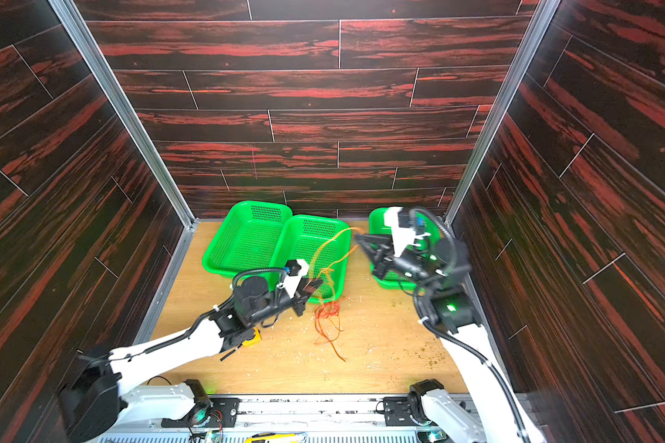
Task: Untangle and sort cables by color
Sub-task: Untie the cable.
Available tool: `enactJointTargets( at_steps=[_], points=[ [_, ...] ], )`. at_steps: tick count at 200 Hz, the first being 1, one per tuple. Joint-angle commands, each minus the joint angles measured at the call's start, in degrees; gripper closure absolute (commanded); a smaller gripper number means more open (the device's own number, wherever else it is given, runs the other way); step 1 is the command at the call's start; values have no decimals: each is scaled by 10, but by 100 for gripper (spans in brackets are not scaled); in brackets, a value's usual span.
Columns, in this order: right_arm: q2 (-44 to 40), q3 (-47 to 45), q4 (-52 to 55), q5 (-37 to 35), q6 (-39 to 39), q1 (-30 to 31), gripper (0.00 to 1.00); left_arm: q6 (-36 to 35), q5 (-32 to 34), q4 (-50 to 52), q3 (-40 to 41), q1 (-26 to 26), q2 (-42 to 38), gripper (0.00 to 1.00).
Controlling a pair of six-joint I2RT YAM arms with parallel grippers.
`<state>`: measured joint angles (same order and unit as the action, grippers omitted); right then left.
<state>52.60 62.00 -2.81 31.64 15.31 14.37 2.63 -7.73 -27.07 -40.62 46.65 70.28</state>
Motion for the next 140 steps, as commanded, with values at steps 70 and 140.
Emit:
enactJointTargets(
  at_steps=[70,140],
  points=[
    [-28,64,95,-97,-22,-146,100,-7,105,82,65,-18,-74,100],
    [18,199,183,-163,-67,-209,100,13,137,87,111,-38,-64,100]
  ],
)
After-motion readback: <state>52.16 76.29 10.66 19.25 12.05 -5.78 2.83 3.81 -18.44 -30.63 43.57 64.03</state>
